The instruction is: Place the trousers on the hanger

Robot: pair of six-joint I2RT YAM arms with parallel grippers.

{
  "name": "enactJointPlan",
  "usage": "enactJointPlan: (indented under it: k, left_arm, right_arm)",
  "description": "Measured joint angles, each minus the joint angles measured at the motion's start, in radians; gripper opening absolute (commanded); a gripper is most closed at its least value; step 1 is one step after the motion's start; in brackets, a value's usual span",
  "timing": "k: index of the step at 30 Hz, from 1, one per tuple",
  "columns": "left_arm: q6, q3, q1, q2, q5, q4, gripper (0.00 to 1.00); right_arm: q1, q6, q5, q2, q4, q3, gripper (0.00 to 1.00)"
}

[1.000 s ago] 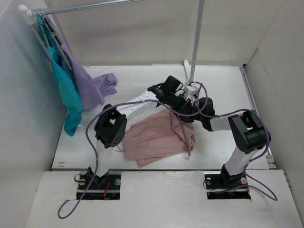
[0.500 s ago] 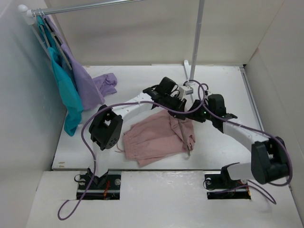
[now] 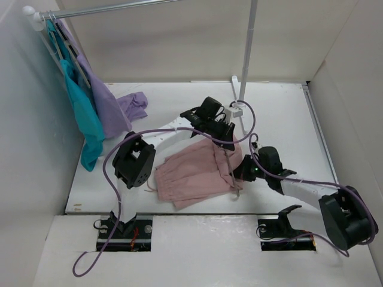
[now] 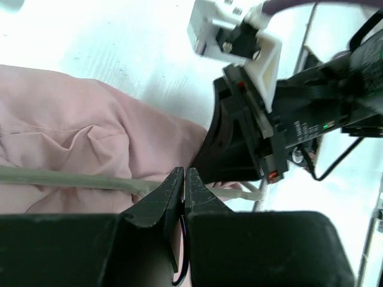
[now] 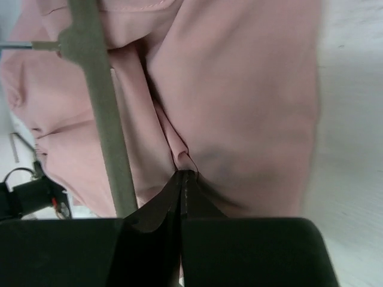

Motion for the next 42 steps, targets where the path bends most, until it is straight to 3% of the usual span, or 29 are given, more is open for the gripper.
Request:
enactJointPlan:
  k: [9,13,16,18,23,28,32,38,42]
  left_arm:
    - [-0.064,-0.007,0.005,0.018,0.063,0.042,0.0]
    - [-0.083,-0.015,0.01,0.018,0.074,0.068,0.0]
    - [-0.09,-0.015,0.011,0.018,0.074,0.076,0.0]
    - [-0.093,-0.016,0.011,0.018,0.071,0.078,0.0]
    - [-0.101,-0.019,0.01,0.018,0.058,0.079,0.0]
    - [-0.114,-0.018,0.007,0.018,0.038,0.079,0.0]
    - [-0.12,-0.006,0.002,0.018,0.009,0.063,0.0]
    - [-0.129,0.013,-0.009,0.018,-0.044,0.039,0.0]
    - [-0.135,0.024,-0.011,0.018,-0.07,0.023,0.0]
  right_arm:
    - [0.032,0.082,-0.097,0.251,0.431,-0.071,0.0]
    - [0.037,0.089,-0.164,0.389,0.514,-0.008,0.0]
    - [0.018,0.09,-0.173,0.378,0.513,-0.013,0.0]
    - [-0.017,0.075,-0.157,0.292,0.424,-0.029,0.02]
    - [-0.068,-0.01,0.003,-0.026,0.039,0.051,0.23]
    - [-0.089,-0.069,0.156,-0.205,-0.231,0.246,0.28]
    - [-0.045,-0.074,0.198,-0.244,-0.274,0.268,0.37]
    - [0.12,-0.016,0.26,-0.176,-0.267,0.214,0.46]
    - [0.217,0.019,0.321,-0.093,-0.245,0.218,0.44]
